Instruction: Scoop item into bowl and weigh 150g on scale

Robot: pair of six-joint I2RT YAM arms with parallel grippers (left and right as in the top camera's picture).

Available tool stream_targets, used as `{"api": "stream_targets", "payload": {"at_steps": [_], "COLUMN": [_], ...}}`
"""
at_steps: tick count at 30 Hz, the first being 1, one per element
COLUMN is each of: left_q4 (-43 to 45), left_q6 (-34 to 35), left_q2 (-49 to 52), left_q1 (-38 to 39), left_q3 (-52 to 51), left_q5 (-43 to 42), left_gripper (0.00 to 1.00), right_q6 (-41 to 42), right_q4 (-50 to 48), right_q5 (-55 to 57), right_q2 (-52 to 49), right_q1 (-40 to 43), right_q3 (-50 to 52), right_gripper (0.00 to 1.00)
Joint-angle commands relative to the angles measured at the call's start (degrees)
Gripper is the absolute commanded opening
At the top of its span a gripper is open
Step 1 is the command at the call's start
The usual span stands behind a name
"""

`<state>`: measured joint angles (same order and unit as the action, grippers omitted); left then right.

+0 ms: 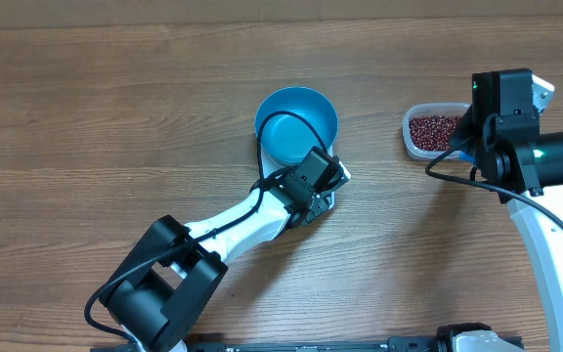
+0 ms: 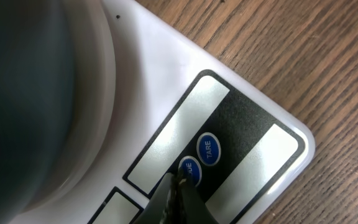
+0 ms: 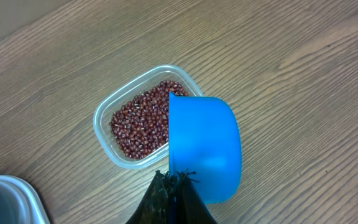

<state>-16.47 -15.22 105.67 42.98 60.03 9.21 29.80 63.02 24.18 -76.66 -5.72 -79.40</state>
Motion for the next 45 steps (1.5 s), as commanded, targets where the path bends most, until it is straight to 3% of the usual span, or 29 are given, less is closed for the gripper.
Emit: {"api": "stream_targets", "payload": {"at_steps": [1,7,18,29,36,37,38,39,40,41,45], "left_q4": [-0.2,-1.3,-7.1,-14.6,-15.2,-15.9,-16.3,-16.9,-17.2,-17.4,-17.4], "left_q6": [-0.9,-0.9,0.6,14.6,16.1,16.1,16.1,16.1,16.1,16.1,15.7], "left_q2": [2.0,0.6,-16.8,-34.2,-41.5,-41.6,-41.6,-41.6,-41.6,-41.6,-41.6], "left_q1": [0.1,0.2,0.2,-0.4,-6.6,-7.8,-8.5,-9.4,-9.6,-9.7,-9.8], "left_q3": [-0.7,-0.6,-0.6,-0.6,-0.6,-0.6,-0.6,-0.6,-0.6,-0.6,-0.6], "left_q5": [-2.2,0.3,0.2,-0.6,-7.9,-8.5,-9.0,-9.6,-9.9,-10.0,-9.8], "left_gripper": [0.04,0.04,0.04,0.04,0.04,0.11,0.26,0.61,0.84,1.00,1.00], "right_q6": [0.2,0.2,0.2,0.2,0.2,0.2,0.2,0.2,0.2,0.2,0.2], "right_q4": [-0.2,-0.3,-0.8,-0.8,-0.8,-1.0,-1.0,-1.2,-1.2,-1.2,-1.2], "right_q5": [0.1,0.1,0.1,0.2,0.2,0.2,0.2,0.2,0.2,0.2,0.2], "right_q2": [0.8,0.8,0.8,0.8,0.8,0.8,0.8,0.8,0.8,0.8,0.8], "right_q1": [0.2,0.2,0.2,0.2,0.2,0.2,0.2,0.2,0.2,0.2,0.2], "right_q3": [-1.6,-1.6,-1.6,-1.6,-1.6,-1.6,-1.6,-1.6,-1.6,-1.6,-1.6], "right_gripper": [0.04,0.04,0.04,0.04,0.04,0.04,0.04,0.04,0.04,0.04,0.04]}}
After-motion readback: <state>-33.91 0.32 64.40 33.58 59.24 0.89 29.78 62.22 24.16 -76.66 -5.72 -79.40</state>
